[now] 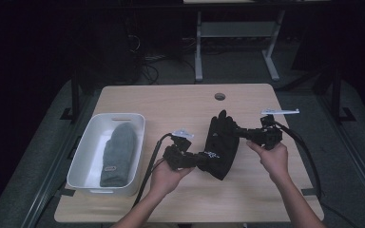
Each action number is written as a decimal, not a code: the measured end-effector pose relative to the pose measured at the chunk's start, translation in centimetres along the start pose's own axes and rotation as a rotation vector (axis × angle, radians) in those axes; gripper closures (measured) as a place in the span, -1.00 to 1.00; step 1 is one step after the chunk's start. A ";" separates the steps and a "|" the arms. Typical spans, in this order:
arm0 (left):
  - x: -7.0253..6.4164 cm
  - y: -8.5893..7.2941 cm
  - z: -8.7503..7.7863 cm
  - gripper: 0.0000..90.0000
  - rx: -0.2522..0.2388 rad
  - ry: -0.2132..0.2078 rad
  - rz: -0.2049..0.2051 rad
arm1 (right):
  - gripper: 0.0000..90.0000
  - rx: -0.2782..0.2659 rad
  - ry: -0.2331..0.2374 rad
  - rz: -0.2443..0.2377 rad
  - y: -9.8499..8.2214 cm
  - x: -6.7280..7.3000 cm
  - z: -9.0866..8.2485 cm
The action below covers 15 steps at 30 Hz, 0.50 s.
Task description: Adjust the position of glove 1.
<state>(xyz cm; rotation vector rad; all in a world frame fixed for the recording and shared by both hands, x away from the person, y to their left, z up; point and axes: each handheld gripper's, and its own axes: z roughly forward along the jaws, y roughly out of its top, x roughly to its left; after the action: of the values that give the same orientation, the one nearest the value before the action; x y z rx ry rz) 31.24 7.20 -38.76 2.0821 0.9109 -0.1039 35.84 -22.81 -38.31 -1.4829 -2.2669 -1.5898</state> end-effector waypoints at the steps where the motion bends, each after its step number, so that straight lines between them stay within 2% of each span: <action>1: 0.0 0.0 -0.2 0.80 -0.003 -0.001 0.000 | 0.78 0.001 0.002 0.002 0.1 0.1 0.0; 6: 0.3 0.1 -1.1 0.80 -0.014 -0.001 0.002 | 0.78 -0.016 0.039 0.011 0.6 0.5 0.1; 15: 0.6 0.0 -3.3 0.80 -0.045 -0.006 -0.007 | 0.78 -0.027 0.078 -0.008 1.9 2.1 0.5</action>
<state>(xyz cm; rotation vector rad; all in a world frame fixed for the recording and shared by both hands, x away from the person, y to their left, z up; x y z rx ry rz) 30.90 9.94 -36.91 2.0366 0.9090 -0.0926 36.23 -20.88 -36.15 -1.3936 -2.2218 -1.6554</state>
